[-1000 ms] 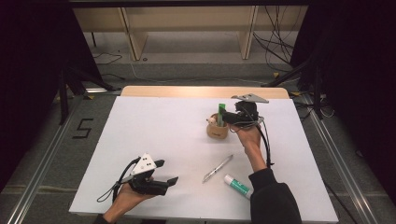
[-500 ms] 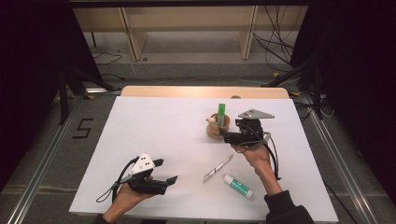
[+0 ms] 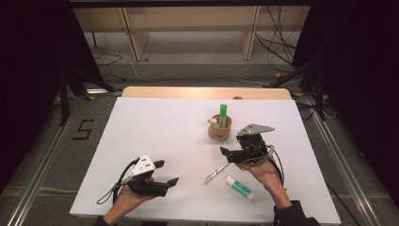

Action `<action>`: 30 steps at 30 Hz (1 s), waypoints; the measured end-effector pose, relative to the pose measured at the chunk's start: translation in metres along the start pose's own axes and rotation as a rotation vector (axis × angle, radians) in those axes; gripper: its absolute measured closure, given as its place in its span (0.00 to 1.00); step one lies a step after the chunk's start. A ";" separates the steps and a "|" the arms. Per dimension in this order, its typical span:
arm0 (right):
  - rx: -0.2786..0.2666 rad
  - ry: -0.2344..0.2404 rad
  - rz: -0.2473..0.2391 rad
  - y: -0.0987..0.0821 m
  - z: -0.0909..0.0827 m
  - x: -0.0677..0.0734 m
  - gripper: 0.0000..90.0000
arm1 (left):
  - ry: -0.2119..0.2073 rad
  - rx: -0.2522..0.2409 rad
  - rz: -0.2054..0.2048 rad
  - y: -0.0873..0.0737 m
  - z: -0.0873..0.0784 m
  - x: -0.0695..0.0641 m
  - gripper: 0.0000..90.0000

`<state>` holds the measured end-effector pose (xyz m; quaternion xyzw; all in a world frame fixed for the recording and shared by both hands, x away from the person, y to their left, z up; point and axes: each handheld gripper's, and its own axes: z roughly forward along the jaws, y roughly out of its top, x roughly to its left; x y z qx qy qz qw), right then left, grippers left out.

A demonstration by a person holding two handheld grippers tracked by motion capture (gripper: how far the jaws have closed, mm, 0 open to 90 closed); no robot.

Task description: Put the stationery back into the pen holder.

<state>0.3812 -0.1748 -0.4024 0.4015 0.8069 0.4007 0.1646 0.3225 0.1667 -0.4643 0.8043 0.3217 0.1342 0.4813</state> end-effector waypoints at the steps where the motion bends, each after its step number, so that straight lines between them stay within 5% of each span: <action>1: 0.012 0.004 -0.006 -0.001 0.000 0.001 0.28 | -0.002 -0.007 -0.001 0.000 0.000 0.000 0.19; 18: 0.207 0.050 -0.079 -0.020 0.004 0.015 0.28 | -0.004 -0.024 0.001 0.000 -0.004 0.003 0.19; 30: 0.256 0.053 -0.104 -0.028 0.001 0.026 0.29 | -0.012 -0.023 0.006 0.000 -0.003 0.002 0.19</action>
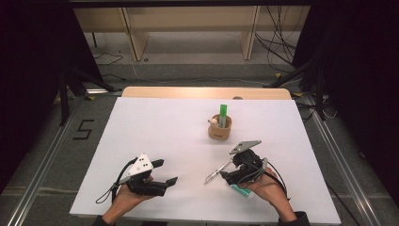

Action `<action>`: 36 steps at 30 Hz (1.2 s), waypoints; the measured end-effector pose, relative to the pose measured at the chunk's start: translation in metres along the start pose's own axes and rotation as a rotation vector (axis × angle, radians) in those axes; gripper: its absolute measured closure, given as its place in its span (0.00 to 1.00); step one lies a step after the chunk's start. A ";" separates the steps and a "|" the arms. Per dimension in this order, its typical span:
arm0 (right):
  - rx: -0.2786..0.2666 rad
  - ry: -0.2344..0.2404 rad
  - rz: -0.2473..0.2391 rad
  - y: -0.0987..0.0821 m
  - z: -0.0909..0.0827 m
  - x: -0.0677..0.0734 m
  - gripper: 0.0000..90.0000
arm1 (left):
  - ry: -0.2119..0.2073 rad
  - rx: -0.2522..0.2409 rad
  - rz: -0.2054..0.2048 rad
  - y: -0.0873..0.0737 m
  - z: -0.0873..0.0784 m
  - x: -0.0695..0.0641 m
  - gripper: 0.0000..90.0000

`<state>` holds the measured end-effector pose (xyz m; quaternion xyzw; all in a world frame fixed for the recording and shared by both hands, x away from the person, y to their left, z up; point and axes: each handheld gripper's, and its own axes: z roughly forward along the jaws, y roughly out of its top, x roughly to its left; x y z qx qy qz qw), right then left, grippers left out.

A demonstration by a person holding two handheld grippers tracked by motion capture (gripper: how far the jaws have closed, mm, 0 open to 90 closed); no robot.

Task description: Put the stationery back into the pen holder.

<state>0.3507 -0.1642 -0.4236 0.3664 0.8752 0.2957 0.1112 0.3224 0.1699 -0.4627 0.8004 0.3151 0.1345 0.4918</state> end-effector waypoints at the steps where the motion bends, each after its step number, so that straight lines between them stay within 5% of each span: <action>1: 0.000 -0.001 -0.003 -0.001 0.000 0.000 0.29 | 0.001 -0.001 0.000 0.000 0.000 0.000 0.19; 16: 0.062 0.008 0.022 -0.013 0.002 0.001 0.34 | -0.008 -0.007 0.007 0.001 0.000 -0.001 0.19; 36: 0.188 0.054 -0.005 -0.020 0.014 0.007 0.48 | -0.018 -0.002 0.014 0.000 0.002 -0.003 0.18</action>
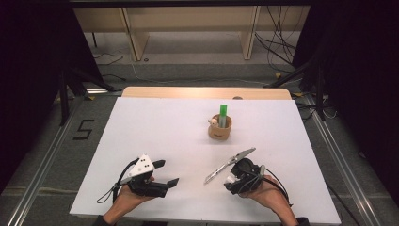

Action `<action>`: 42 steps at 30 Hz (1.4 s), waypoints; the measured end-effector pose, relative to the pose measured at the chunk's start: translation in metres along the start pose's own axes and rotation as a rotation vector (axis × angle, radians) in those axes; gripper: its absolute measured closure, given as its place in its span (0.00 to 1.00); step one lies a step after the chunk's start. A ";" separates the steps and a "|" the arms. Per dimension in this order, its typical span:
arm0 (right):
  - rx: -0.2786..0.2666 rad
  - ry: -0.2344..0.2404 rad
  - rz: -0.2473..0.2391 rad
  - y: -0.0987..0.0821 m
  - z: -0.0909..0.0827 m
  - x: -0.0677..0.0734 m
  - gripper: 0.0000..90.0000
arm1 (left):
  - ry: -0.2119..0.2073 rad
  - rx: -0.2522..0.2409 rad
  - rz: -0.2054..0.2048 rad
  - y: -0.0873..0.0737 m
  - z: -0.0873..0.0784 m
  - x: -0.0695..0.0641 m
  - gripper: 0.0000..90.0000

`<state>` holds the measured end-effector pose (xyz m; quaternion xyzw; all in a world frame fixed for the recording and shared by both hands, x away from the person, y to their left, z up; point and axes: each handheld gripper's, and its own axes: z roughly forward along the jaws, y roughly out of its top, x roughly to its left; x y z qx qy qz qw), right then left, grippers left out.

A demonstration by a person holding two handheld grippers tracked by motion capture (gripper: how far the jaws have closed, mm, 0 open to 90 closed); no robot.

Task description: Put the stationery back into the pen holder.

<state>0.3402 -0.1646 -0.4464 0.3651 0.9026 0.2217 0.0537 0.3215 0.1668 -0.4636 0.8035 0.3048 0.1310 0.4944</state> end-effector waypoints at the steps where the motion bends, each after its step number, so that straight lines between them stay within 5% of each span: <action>1: 0.007 0.003 -0.005 0.000 0.002 0.000 0.49 | 0.002 0.000 0.003 0.000 0.000 0.000 0.18; 14: 0.055 0.013 -0.008 0.002 0.013 -0.003 0.58 | -0.001 0.000 -0.002 0.000 0.001 0.000 0.17; 23: 0.086 -0.038 -0.034 0.003 0.019 0.001 0.65 | -0.003 0.010 0.003 -0.001 0.002 -0.001 0.17; 42: 0.082 -0.066 -0.090 0.005 0.014 0.004 0.73 | -0.006 0.016 0.007 -0.001 0.003 -0.002 0.17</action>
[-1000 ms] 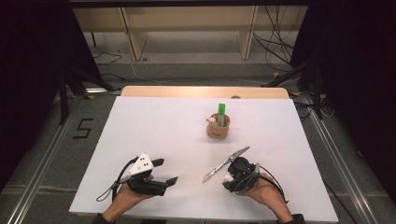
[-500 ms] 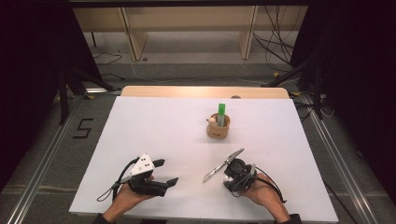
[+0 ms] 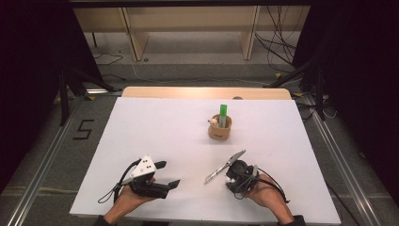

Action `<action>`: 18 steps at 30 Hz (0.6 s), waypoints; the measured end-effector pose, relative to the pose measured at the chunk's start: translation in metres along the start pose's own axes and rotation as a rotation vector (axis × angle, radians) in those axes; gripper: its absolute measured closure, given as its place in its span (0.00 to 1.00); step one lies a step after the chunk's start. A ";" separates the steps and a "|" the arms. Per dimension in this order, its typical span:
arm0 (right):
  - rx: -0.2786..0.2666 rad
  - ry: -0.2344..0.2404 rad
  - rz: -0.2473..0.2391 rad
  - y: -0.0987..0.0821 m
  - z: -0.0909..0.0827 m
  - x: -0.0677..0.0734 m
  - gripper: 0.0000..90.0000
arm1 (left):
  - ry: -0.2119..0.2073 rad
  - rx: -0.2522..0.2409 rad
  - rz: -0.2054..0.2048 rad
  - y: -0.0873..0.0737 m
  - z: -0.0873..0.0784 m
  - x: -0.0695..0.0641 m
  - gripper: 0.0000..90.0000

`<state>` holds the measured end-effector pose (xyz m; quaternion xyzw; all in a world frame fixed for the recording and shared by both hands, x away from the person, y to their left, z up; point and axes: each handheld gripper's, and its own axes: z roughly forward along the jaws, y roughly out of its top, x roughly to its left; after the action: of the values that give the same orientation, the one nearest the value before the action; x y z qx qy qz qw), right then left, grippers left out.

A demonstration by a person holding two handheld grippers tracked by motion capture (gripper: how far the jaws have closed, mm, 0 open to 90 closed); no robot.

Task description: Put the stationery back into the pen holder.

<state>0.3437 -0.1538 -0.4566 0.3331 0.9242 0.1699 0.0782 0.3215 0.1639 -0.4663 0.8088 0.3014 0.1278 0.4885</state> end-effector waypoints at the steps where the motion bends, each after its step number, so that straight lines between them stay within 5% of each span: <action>1: -0.005 0.003 0.003 0.000 -0.001 0.000 0.73 | 0.000 0.000 -0.001 0.000 0.000 0.000 0.17; 10: -0.101 0.035 0.036 -0.004 -0.016 -0.011 0.73 | -0.001 0.002 -0.001 0.000 0.000 0.000 0.17; 18: -0.337 0.035 0.128 -0.008 -0.035 -0.024 0.73 | 0.001 -0.002 0.000 0.000 0.000 0.000 0.17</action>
<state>0.3488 -0.1842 -0.4262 0.3704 0.8607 0.3327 0.1060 0.3214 0.1637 -0.4660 0.8082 0.3016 0.1283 0.4892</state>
